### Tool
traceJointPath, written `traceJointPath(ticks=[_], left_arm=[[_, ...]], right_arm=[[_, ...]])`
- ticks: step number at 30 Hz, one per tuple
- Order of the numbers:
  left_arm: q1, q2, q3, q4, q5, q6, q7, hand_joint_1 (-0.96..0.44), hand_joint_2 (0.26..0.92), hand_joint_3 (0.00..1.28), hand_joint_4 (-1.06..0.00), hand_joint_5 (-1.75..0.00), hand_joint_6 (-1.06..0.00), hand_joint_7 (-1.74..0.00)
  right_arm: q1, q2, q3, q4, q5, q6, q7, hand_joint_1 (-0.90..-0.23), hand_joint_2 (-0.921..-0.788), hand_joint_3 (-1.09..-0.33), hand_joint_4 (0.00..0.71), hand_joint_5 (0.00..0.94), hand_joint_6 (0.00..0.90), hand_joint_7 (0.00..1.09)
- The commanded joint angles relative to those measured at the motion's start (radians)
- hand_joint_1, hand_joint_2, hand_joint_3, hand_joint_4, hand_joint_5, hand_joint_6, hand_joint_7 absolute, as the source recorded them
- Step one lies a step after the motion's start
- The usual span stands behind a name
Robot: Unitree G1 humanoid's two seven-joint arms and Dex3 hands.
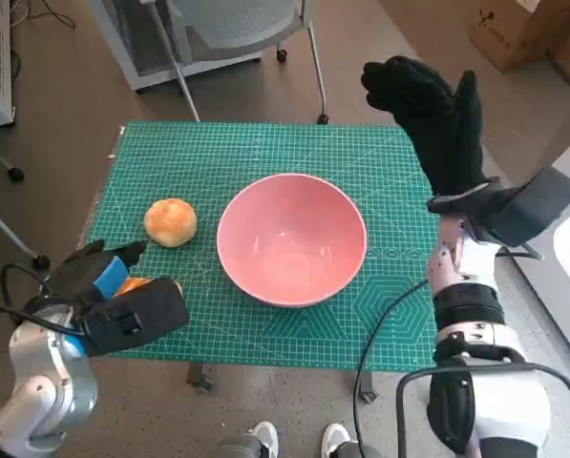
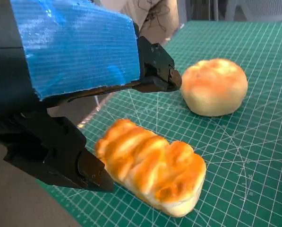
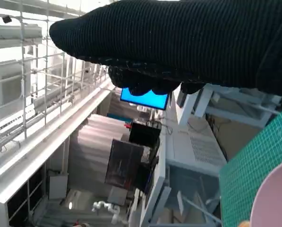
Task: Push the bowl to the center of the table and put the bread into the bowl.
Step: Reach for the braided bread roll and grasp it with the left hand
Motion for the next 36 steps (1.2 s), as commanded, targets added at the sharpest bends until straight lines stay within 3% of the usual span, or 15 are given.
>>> traceJointPath(ticks=[1, 10, 13, 15, 17, 18, 21, 24, 29, 30, 32, 36], left_arm=[[-0.027, -0.020, -0.013, 0.052, 0.004, -0.033, -0.019, 0.12, 0.742, 0.05, -0.23, -0.02, -0.44, -0.02], [-0.041, -0.051, -0.031, 0.094, 0.016, -0.064, -0.043, 0.10, 0.767, 0.06, -0.36, -0.03, -0.50, -0.02], [-0.044, -0.056, -0.037, 0.115, 0.015, -0.088, -0.045, 0.08, 0.775, 0.07, -0.48, -0.05, -0.53, -0.02], [-0.044, -0.058, -0.040, 0.128, 0.013, -0.104, -0.046, 0.08, 0.786, 0.07, -0.64, -0.11, -0.56, -0.03], [-0.048, -0.060, -0.044, 0.140, 0.014, -0.116, -0.051, 0.08, 0.800, 0.05, -0.67, -0.30, -0.60, -0.02], [-0.049, -0.061, -0.046, 0.146, 0.015, -0.121, -0.055, 0.18, 0.844, 0.07, -0.66, -0.65, -0.62, -0.01], [-0.054, -0.059, -0.054, 0.160, 0.020, -0.137, -0.069, 0.31, 0.896, 0.09, -0.65, -1.06, -0.67, -0.02], [-0.057, -0.061, -0.060, 0.170, 0.029, -0.143, -0.082, 0.35, 0.913, 0.09, -0.65, -1.19, -0.72, -0.04], [-0.057, -0.059, -0.060, 0.181, 0.036, -0.159, -0.097, 0.37, 0.919, 0.09, -0.66, -1.24, -0.85, -0.12], [-0.055, -0.059, -0.057, 0.182, 0.035, -0.163, -0.097, 0.24, 0.920, 0.08, -0.68, -1.26, -0.78, -0.42], [-0.051, -0.059, -0.048, 0.191, 0.028, -0.177, -0.087, 0.12, 0.915, 0.08, -0.67, -1.31, -0.74, -0.67], [-0.048, -0.062, -0.033, 0.218, 0.025, -0.198, -0.064, 0.03, 0.905, 0.09, -0.63, -1.37, -0.74, -0.85]], right_arm=[[0.029, -0.003, -0.006, 0.008, 0.005, 0.018, 0.014, -0.685, -0.921, -0.758, 0.210, 0.002, 0.382, 0.01], [0.036, -0.006, -0.007, 0.002, 0.003, 0.023, 0.012, -0.694, -0.921, -0.757, 0.210, 0.002, 0.383, 0.01], [0.037, -0.007, -0.007, 0.002, 0.002, 0.023, 0.011, -0.695, -0.921, -0.757, 0.211, 0.002, 0.383, 0.01], [0.038, -0.008, -0.007, 0.002, 0.002, 0.022, 0.013, -0.694, -0.921, -0.757, 0.210, 0.001, 0.382, 0.01], [0.039, -0.008, -0.007, 0.001, 0.002, 0.020, 0.015, -0.693, -0.921, -0.758, 0.210, 0.001, 0.381, 0.01], [0.040, -0.008, -0.007, 0.001, 0.002, 0.018, 0.015, -0.690, -0.921, -0.758, 0.210, 0.001, 0.380, 0.00], [0.040, -0.009, -0.008, 0.002, 0.003, 0.019, 0.017, -0.687, -0.921, -0.760, 0.210, 0.001, 0.378, 0.00], [0.040, -0.008, -0.010, 0.002, 0.005, 0.021, 0.018, -0.685, -0.921, -0.761, 0.210, 0.001, 0.378, 0.00], [0.040, -0.007, -0.011, 0.001, 0.003, 0.022, 0.014, -0.685, -0.921, -0.761, 0.211, 0.001, 0.377, 0.00], [0.040, -0.007, -0.011, 0.001, 0.003, 0.023, 0.012, -0.685, -0.921, -0.760, 0.211, 0.001, 0.377, 0.00], [0.041, -0.007, -0.010, 0.001, 0.002, 0.023, 0.014, -0.686, -0.921, -0.760, 0.212, 0.001, 0.377, 0.00], [0.042, -0.007, -0.011, 0.001, 0.003, 0.025, 0.019, -0.688, -0.921, -0.760, 0.212, 0.001, 0.376, 0.00]])
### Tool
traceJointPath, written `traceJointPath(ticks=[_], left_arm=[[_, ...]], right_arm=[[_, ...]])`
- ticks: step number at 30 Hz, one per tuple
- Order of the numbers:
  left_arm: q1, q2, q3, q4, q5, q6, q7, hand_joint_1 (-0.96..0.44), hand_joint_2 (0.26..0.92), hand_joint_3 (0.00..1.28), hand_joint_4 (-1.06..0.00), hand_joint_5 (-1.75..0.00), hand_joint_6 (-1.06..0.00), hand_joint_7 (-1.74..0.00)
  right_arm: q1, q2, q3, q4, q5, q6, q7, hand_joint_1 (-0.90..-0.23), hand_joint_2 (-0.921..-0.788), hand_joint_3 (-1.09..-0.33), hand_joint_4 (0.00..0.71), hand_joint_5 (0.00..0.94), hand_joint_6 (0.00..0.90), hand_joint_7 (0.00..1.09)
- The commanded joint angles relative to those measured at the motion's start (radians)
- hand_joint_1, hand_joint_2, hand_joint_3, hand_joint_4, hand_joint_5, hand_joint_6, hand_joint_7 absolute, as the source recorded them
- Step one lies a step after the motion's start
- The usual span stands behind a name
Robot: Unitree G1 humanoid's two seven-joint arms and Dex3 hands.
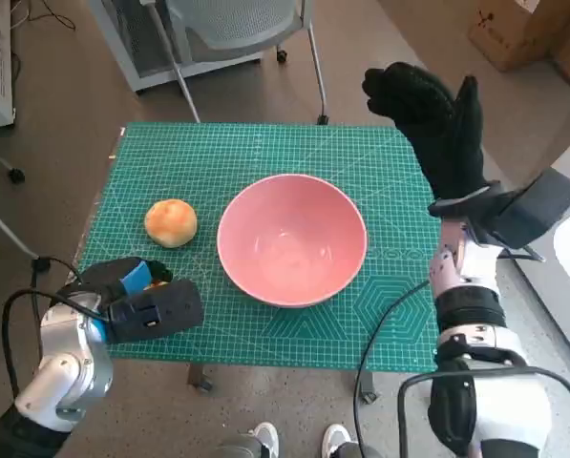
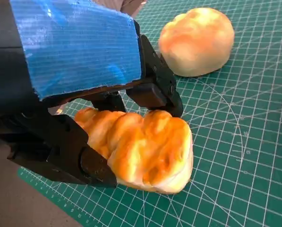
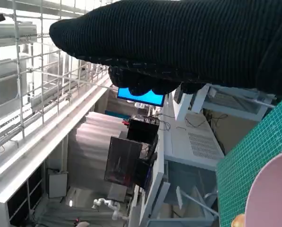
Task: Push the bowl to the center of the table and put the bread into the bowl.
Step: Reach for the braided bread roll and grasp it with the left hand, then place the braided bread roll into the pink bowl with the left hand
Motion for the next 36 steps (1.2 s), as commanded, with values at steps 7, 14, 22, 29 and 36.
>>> traceJointPath(ticks=[7, 14, 22, 29, 36], left_arm=[[0.021, -0.018, 0.025, 0.023, 0.018, -0.004, 0.026, 0.00, 0.900, 0.11, -0.61, -1.37, -0.72, -0.95], [0.040, -0.016, 0.039, 0.003, 0.024, -0.015, 0.048, 0.00, 0.909, 0.10, -0.64, -1.30, -0.66, -1.05], [0.054, -0.012, 0.071, -0.003, 0.024, -0.042, 0.084, 0.00, 0.913, 0.07, -0.68, -1.21, -0.65, -1.11], [0.053, -0.003, 0.101, -0.021, 0.024, -0.049, 0.082, 0.00, 0.916, 0.06, -0.68, -1.18, -0.66, -1.14], [0.047, 0.019, 0.146, -0.103, 0.030, -0.026, 0.032, 0.00, 0.920, 0.06, -0.69, -1.12, -0.64, -1.19]], right_arm=[[0.030, -0.002, 0.000, 0.006, 0.001, 0.016, 0.005, -0.690, -0.921, -0.759, 0.213, 0.001, 0.376, 0.00], [0.029, 0.000, -0.002, 0.009, 0.004, 0.021, 0.007, -0.693, -0.921, -0.756, 0.213, 0.001, 0.376, 0.00], [0.033, 0.005, -0.001, 0.008, 0.003, 0.022, 0.011, -0.711, -0.921, -0.740, 0.224, 0.005, 0.369, 0.00], [0.036, 0.008, 0.002, 0.004, 0.002, 0.011, 0.017, -0.712, -0.921, -0.737, 0.229, 0.005, 0.355, 0.00], [0.039, 0.009, 0.003, 0.004, 0.001, 0.005, 0.026, -0.699, -0.921, -0.749, 0.221, 0.001, 0.356, 0.00]])
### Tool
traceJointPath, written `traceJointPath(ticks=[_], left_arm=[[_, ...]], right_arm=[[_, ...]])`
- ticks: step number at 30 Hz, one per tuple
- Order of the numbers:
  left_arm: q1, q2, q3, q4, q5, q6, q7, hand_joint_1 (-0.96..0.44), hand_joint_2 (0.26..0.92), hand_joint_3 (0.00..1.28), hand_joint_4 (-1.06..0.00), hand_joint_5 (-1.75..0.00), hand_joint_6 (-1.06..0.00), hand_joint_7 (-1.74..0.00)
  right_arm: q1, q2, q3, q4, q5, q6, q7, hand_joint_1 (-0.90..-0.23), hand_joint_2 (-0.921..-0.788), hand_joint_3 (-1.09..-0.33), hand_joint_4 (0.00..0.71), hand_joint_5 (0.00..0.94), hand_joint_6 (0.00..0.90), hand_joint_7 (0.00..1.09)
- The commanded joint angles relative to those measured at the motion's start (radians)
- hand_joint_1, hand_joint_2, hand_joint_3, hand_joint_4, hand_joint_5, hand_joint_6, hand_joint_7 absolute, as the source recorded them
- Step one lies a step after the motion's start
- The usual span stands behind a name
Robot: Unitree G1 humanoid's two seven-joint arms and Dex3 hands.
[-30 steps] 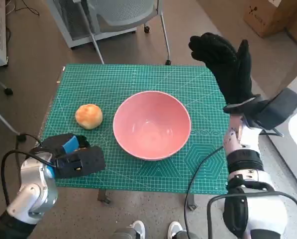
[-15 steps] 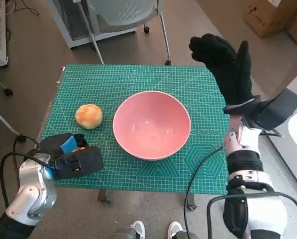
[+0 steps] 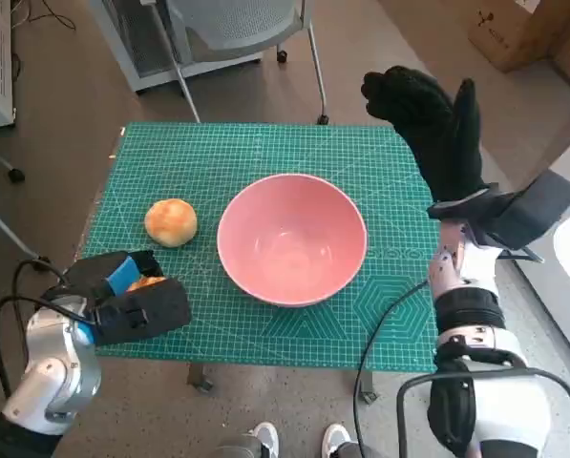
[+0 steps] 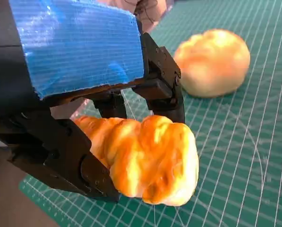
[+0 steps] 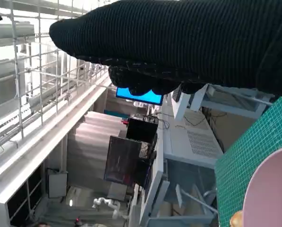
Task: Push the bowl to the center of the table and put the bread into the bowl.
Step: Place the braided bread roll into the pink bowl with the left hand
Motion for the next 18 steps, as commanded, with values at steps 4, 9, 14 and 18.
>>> traceJointPath(ticks=[4, 9, 14, 18], left_arm=[[-0.008, 0.040, 0.084, -0.159, 0.015, 0.034, -0.073, 0.00, 0.920, 0.05, -0.70, -1.14, -0.64, -1.17], [-0.013, 0.048, 0.144, -0.261, 0.015, 0.029, -0.093, 0.00, 0.918, 0.04, -0.73, -1.13, -0.65, -1.13], [-0.058, 0.050, 0.168, -0.347, 0.047, 0.036, -0.116, 0.00, 0.914, 0.03, -0.75, -1.09, -0.67, -1.13], [-0.118, 0.043, 0.154, -0.377, 0.085, 0.033, -0.135, 0.00, 0.910, 0.02, -0.77, -1.04, -0.69, -1.14]], right_arm=[[0.030, 0.003, 0.000, 0.005, 0.005, 0.008, 0.018, -0.695, -0.921, -0.750, 0.223, 0.001, 0.360, 0.00], [0.027, 0.002, 0.001, 0.008, 0.002, 0.016, 0.015, -0.699, -0.921, -0.743, 0.224, 0.002, 0.367, 0.01], [0.024, 0.003, -0.001, 0.010, 0.002, 0.030, 0.003, -0.706, -0.921, -0.731, 0.226, 0.002, 0.376, 0.01], [0.024, 0.006, 0.000, 0.009, 0.001, 0.034, 0.001, -0.713, -0.921, -0.714, 0.232, 0.004, 0.387, 0.01]])
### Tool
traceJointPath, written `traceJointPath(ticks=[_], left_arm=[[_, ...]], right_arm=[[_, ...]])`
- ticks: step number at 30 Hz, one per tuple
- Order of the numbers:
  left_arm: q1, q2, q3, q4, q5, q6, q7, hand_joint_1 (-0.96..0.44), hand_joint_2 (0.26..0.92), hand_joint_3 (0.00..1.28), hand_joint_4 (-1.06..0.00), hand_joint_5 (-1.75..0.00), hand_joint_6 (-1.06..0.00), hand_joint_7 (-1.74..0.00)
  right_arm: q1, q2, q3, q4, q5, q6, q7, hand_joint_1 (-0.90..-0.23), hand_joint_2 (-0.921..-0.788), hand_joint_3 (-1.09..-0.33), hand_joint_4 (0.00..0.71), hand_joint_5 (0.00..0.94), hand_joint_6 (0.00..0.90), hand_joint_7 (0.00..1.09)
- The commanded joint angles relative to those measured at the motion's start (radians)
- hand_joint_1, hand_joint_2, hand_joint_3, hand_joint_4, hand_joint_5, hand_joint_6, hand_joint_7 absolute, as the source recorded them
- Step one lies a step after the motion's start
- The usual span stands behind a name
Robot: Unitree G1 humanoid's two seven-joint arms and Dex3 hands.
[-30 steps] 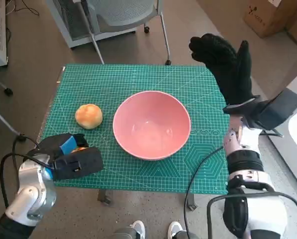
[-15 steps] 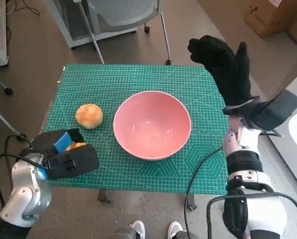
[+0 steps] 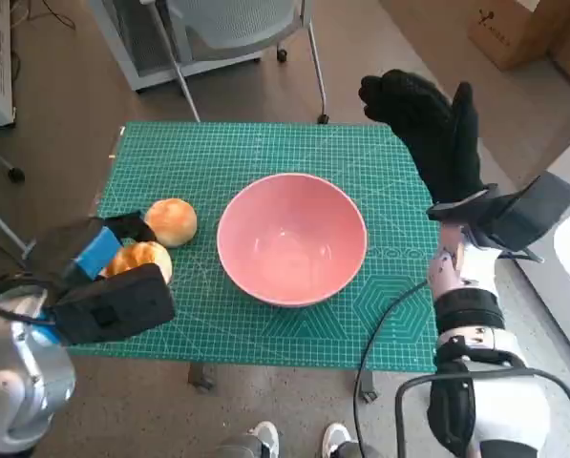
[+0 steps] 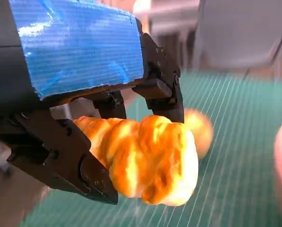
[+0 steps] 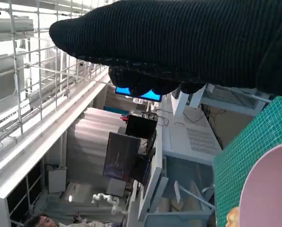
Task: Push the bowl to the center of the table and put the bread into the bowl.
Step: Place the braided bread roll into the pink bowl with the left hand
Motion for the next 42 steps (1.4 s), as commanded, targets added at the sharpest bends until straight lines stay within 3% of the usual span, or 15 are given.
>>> traceJointPath(ticks=[1, 9, 21, 27, 32, 42], left_arm=[[-0.076, -0.001, -0.006, -0.044, 0.048, -0.002, -0.026, 0.00, 0.909, 0.02, -0.78, -1.03, -0.69, -1.14], [-0.209, -0.054, -0.047, -0.010, 0.059, -0.045, -0.026, 0.00, 0.908, 0.02, -0.79, -0.99, -0.70, -1.17], [-0.404, -0.222, -0.228, 0.239, 0.098, -0.153, 0.020, 0.00, 0.920, 0.05, -0.71, -1.08, -0.64, -1.20], [-0.477, -0.314, -0.269, 0.391, 0.074, -0.201, 0.050, 0.00, 0.920, 0.07, -0.69, -1.19, -0.62, -1.14], [-0.510, -0.399, -0.264, 0.570, 0.008, -0.258, 0.131, 0.00, 0.917, 0.06, -0.70, -1.24, -0.66, -1.06], [-0.567, -0.462, -0.274, 0.820, -0.051, -0.334, 0.217, 0.00, 0.919, 0.06, -0.69, -1.29, -0.67, -0.99]], right_arm=[[0.021, 0.007, 0.001, 0.009, 0.001, 0.020, -0.008, -0.715, -0.921, -0.711, 0.233, 0.004, 0.389, 0.01], [0.031, 0.008, 0.013, 0.007, -0.020, -0.007, -0.036, -0.710, -0.921, -0.698, 0.234, 0.003, 0.365, 0.00], [0.062, -0.002, 0.034, 0.008, -0.040, -0.062, -0.069, -0.716, -0.921, -0.692, 0.212, 0.000, 0.356, 0.00], [0.070, -0.009, 0.030, 0.011, -0.033, -0.072, -0.059, -0.712, -0.921, -0.703, 0.209, 0.000, 0.353, 0.00], [0.074, -0.017, 0.018, 0.012, -0.017, -0.068, -0.043, -0.707, -0.921, -0.707, 0.197, 0.000, 0.344, 0.00], [0.088, -0.025, -0.003, 0.010, 0.010, -0.069, 0.000, -0.665, -0.921, -0.719, 0.156, 0.001, 0.348, 0.00]])
